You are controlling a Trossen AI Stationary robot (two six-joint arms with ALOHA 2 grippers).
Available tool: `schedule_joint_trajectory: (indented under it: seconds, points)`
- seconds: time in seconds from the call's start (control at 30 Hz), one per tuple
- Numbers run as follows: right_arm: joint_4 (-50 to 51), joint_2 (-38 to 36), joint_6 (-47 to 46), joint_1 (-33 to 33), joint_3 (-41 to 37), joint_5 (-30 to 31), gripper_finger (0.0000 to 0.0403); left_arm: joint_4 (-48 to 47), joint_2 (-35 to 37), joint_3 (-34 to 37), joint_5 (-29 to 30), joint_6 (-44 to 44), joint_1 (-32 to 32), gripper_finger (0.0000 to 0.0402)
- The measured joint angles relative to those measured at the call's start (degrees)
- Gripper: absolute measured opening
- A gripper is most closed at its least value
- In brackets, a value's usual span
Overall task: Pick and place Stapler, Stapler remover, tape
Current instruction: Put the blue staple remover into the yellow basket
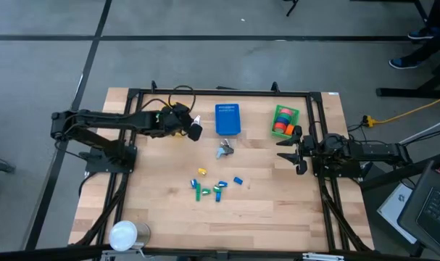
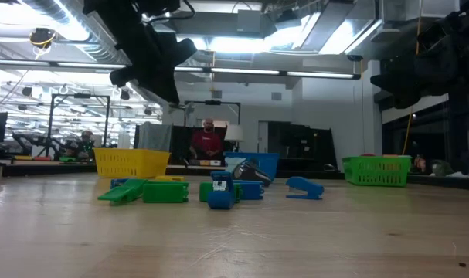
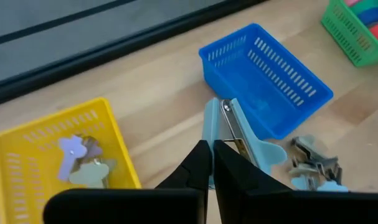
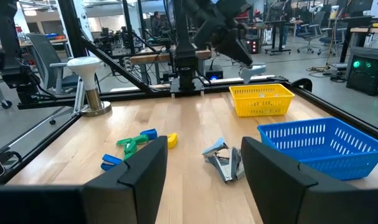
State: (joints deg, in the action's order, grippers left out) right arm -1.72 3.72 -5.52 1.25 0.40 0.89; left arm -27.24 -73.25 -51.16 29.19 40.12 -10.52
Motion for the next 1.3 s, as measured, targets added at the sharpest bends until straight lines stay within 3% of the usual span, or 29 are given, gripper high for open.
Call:
schedule_joint_trajectory:
  seconds: [0.63, 1.3]
  points:
    - [0.0, 0.0, 0.0, 0.0, 0.0, 0.0, 0.0211, 0.0, 0.0, 0.0, -0.5, -4.3, -6.4, 0.0006]
    - [0.0, 0.0, 0.0, 0.0, 0.0, 0.0, 0.021, -0.8, 0.0, 0.0, -6.5, -6.9, -15.8, 0.0006]
